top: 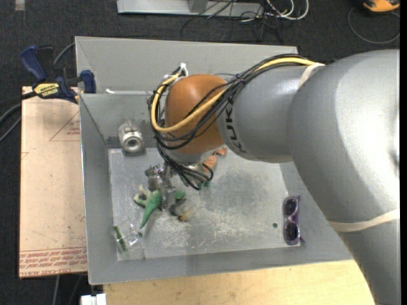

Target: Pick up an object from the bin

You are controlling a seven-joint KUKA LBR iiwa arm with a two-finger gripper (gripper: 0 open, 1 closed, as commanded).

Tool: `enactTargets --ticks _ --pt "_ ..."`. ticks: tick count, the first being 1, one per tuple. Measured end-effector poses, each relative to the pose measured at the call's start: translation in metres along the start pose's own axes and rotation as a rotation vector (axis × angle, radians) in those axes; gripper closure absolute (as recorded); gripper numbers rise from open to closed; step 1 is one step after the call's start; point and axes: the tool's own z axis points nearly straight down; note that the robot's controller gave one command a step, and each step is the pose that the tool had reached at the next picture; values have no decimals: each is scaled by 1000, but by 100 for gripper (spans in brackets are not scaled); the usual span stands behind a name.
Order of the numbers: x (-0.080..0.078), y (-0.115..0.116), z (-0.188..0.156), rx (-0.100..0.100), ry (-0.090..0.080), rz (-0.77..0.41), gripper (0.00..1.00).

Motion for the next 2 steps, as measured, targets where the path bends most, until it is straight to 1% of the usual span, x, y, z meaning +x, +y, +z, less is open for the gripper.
enactTargets --ticks 1,2 --pt "2 1 -9 -1 6 1 100" --pt "3 1 -34 -2 11 0 100"
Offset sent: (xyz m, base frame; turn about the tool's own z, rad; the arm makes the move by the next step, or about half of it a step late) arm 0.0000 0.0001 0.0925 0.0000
